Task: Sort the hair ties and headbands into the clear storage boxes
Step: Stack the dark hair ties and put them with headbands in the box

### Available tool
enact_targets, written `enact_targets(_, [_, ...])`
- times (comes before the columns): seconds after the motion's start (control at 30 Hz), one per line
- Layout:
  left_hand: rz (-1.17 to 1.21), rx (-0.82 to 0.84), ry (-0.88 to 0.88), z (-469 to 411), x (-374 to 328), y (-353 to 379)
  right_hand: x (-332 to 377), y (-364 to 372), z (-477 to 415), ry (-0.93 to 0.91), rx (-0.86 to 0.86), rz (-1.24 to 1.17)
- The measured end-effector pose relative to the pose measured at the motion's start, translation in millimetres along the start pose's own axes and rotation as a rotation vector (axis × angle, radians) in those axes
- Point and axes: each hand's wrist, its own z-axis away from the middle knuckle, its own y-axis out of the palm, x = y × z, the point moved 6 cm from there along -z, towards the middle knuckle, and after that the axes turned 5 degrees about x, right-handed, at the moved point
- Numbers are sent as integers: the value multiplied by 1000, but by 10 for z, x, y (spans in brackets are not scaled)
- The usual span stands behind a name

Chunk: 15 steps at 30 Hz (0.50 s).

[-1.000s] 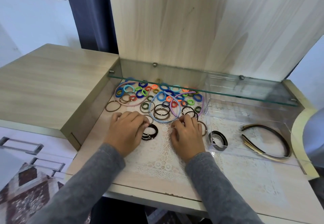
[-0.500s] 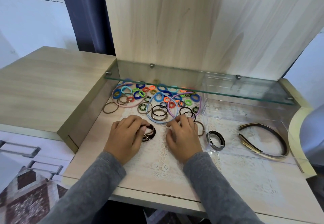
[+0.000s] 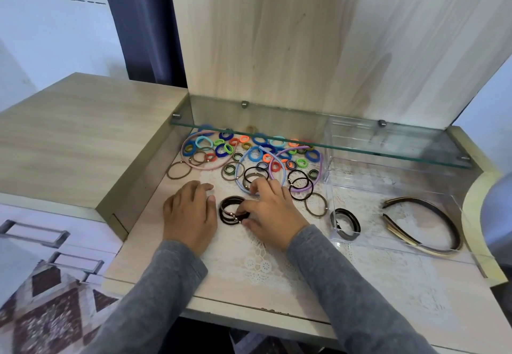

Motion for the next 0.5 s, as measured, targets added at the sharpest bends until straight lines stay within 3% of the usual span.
enact_targets(0.37, [-94,-71,24,26,-44,-43,76,82,0,-112,-198,69])
enact_targets(0.5, [-104,-119,47,46,-71,-101,-36,149,74,-46,-240,-118])
